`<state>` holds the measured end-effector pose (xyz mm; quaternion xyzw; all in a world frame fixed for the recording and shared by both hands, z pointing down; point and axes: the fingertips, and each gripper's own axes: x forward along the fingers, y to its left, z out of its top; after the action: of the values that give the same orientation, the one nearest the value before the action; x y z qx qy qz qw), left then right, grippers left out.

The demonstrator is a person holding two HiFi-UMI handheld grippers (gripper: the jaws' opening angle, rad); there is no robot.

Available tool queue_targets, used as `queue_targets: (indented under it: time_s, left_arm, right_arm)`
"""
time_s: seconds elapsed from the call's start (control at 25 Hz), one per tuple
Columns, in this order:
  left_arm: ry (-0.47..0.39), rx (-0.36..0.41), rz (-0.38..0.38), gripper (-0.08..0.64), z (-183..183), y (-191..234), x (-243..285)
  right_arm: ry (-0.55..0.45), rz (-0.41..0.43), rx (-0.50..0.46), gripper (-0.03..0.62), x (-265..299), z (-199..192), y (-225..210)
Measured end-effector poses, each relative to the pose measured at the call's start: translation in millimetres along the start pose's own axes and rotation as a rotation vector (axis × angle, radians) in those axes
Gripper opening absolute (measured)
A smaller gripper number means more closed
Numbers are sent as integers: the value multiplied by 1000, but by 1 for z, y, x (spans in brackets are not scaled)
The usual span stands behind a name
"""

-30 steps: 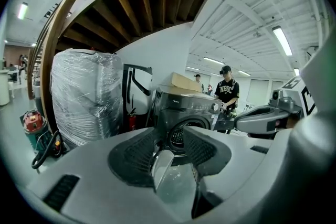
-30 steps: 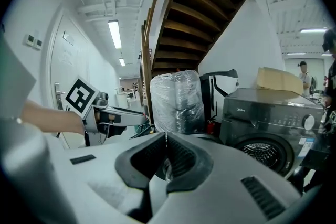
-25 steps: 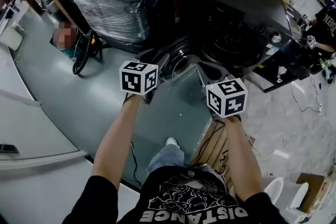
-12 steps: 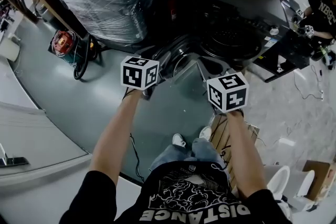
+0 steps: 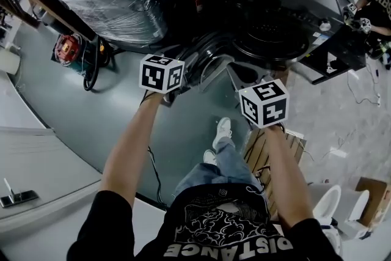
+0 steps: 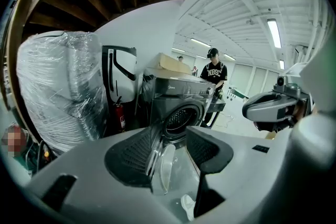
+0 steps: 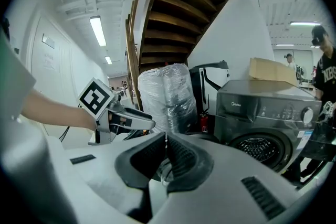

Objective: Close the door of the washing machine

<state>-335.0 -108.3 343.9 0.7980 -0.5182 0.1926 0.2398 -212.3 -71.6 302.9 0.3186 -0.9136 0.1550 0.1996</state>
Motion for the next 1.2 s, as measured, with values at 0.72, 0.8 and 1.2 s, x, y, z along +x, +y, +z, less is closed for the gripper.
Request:
queue_targets:
  time_s: [0.72, 0.8, 1.2]
  left_arm:
    - [291, -30, -70, 245, -46, 69, 118]
    - [332, -26, -94, 245, -51, 72, 129]
    - [486, -30, -213, 237, -70, 75, 165]
  right_arm:
    - [87, 91, 79, 23, 89, -18, -77]
    - [103, 100, 91, 23, 98, -23, -86]
    - [125, 154, 142, 23, 135, -24, -109]
